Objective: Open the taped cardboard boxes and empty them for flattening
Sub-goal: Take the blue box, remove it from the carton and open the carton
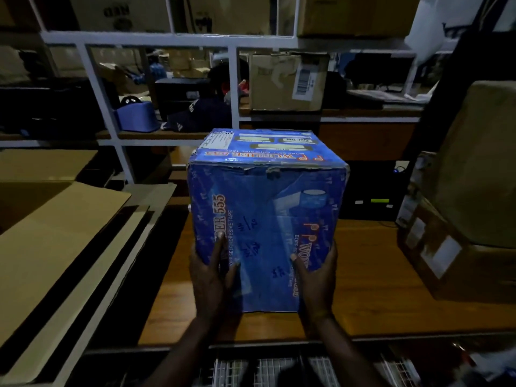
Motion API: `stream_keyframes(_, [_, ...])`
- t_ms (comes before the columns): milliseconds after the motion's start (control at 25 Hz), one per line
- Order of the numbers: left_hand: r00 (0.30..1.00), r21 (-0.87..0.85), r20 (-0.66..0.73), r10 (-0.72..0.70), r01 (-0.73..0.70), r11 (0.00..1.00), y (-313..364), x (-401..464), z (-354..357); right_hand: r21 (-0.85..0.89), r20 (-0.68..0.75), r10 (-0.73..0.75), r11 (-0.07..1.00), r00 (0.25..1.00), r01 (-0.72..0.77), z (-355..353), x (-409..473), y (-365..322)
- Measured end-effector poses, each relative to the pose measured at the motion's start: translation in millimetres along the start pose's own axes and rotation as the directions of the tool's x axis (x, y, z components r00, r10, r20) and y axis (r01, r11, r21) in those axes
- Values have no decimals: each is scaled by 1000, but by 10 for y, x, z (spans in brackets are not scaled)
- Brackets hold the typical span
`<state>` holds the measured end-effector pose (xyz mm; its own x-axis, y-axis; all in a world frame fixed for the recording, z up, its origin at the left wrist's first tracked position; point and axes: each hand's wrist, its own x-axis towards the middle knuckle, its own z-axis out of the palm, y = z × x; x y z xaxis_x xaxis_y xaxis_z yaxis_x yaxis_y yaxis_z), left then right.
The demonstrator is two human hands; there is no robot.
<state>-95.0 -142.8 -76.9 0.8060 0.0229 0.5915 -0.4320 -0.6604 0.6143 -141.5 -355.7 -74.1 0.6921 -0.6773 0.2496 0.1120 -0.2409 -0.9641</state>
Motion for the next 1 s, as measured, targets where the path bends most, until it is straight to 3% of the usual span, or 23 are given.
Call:
stream_keyframes(200, [992, 1, -120, 47, -47, 999, 374, 186, -234, -254, -220, -163, 961, 962, 105, 38, -95, -479])
stream_keyframes(400, [998, 113, -56, -1, 7, 994, 766, 545, -546, -474, -211, -190, 878, 959, 69, -68, 4, -961])
stream_keyframes(760, [970, 322, 172, -175, 112, 940, 985, 1064, -610, -752, -9, -30, 659, 999, 13, -161, 346, -1362])
stream_keyframes(1000, [920, 448, 341, -194, 22, 894, 955, 1236, -559, -850, 180, 152, 521, 972, 76, -40, 496, -1428])
